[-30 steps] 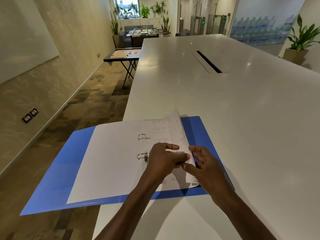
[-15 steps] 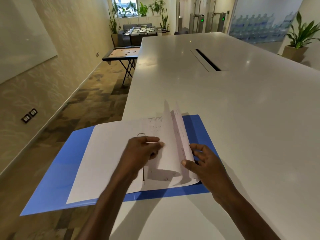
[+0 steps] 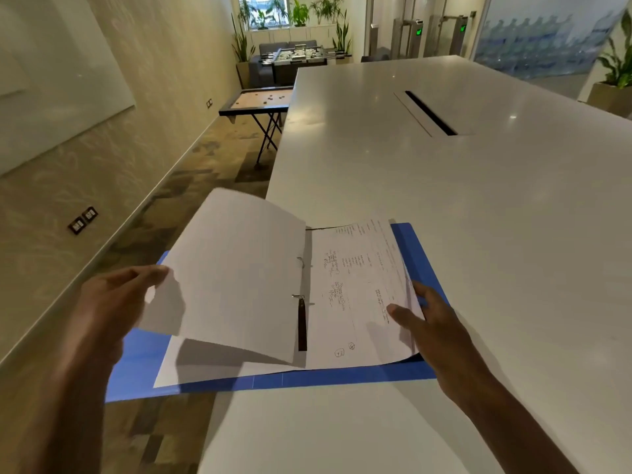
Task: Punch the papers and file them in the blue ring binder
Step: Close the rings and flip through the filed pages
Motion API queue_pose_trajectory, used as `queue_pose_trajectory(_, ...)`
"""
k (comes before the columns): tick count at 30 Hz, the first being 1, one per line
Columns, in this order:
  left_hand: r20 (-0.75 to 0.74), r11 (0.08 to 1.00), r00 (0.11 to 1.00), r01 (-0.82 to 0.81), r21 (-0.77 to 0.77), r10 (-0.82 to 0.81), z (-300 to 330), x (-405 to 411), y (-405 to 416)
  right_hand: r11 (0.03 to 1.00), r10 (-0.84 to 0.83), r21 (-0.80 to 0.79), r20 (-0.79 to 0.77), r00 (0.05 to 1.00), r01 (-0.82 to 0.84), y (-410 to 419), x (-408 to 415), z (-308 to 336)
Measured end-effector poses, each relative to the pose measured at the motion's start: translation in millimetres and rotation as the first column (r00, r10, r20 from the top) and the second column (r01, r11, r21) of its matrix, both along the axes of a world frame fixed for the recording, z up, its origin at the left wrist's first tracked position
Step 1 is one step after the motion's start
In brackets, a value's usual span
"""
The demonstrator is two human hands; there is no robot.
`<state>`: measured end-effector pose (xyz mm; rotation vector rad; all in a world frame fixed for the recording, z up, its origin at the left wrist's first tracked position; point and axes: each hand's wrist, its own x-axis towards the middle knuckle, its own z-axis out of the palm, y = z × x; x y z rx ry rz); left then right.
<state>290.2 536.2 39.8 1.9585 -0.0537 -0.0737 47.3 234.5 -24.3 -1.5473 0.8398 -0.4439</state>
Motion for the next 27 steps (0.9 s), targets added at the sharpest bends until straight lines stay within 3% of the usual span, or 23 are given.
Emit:
queue_pose_trajectory(9,-0.081,0.978,0.996,-0.022,0.209,0.04,-39.0,12.4,17.7,0.992,0.002,0.125,0.037,0.999,-0.006,-9.3,-0.2,-3.5)
queue_pose_trajectory(18,-0.284,0.846,0.958,0.172,0.504,-0.025,-48.2,13.7,19.7,0.997,0.007,0.08,0.017,1.0,-0.008,-8.7,0.0,-5.6)
queue_pose_trajectory(21,-0.222,0.819,0.975,0.143,0.556,-0.02,-44.2,8.9,10.9,0.997,0.004,0.074,0.017,1.0,-0.005,-7.2,0.0,-6.1)
queue_pose_trajectory(23,-0.093,0.808,0.995,0.081,0.583,-0.033,-40.3,5.5,-1.7,0.997,0.001,0.074,0.016,1.0,-0.002,-6.2,-0.2,-5.9)
queue_pose_trajectory(25,0.025,0.874,0.999,0.03,0.484,-0.048,-27.4,-7.4,-22.1,0.999,0.012,0.053,0.014,1.0,-0.013,-4.3,0.0,-4.4)
queue_pose_trajectory(27,0.1,0.926,0.987,0.083,0.367,-0.129,-14.3,-24.2,-47.0,1.0,0.03,0.004,-0.002,1.0,-0.03,-1.4,0.6,-1.8)
